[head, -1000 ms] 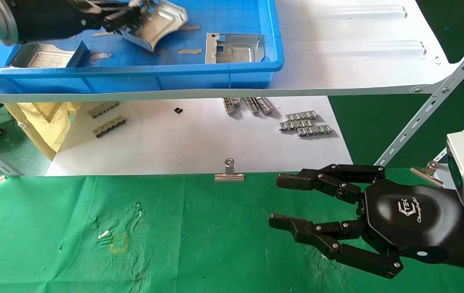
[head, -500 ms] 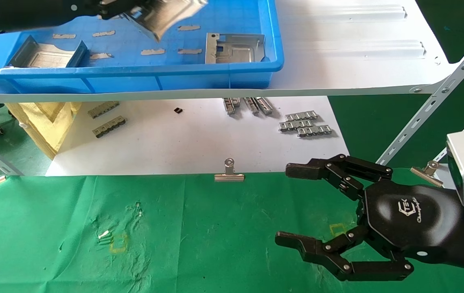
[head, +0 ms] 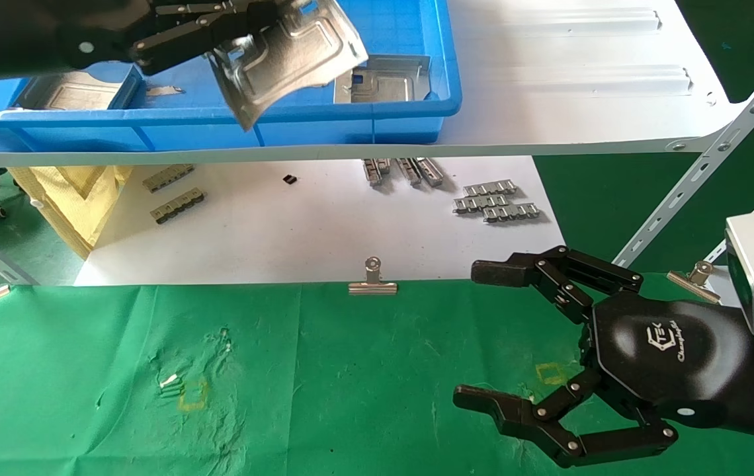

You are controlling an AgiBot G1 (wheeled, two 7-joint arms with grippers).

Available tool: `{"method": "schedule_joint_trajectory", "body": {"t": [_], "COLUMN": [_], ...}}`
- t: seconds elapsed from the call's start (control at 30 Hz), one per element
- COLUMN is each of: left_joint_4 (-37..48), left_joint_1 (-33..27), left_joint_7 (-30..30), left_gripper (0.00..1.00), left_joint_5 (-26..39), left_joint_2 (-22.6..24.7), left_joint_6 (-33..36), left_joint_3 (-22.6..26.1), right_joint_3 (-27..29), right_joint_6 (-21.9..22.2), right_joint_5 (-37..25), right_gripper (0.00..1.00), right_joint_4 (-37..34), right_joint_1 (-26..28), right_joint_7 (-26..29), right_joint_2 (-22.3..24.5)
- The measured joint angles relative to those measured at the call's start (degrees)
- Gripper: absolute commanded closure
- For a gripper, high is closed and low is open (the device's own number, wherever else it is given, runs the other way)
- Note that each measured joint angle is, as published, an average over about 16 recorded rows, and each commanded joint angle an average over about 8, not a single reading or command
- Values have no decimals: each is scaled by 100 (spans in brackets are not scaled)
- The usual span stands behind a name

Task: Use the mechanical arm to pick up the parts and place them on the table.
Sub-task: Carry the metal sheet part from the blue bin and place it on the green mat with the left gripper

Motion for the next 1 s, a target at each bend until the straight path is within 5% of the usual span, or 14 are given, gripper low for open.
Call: {"method": "schedule_joint_trajectory", "body": {"t": [0.57, 1.0], "left_joint_4": [-3346, -2772], "left_joint_1": [2073, 2766], "left_joint_7": [419, 2660], "left_gripper": [100, 100], "left_joint_5": [-1723, -1039], "left_joint_2": [-1661, -1748], "left_joint_6": [187, 75], "left_joint_3": [915, 1931], "right_joint_3": [0, 0], "right_joint_6": [0, 0], "right_joint_5": [0, 0], "right_gripper": [0, 0], "right_joint_4": [0, 0], "right_joint_1": [0, 0], "right_joint_7": [0, 0], "right_joint_2": [0, 0]}}
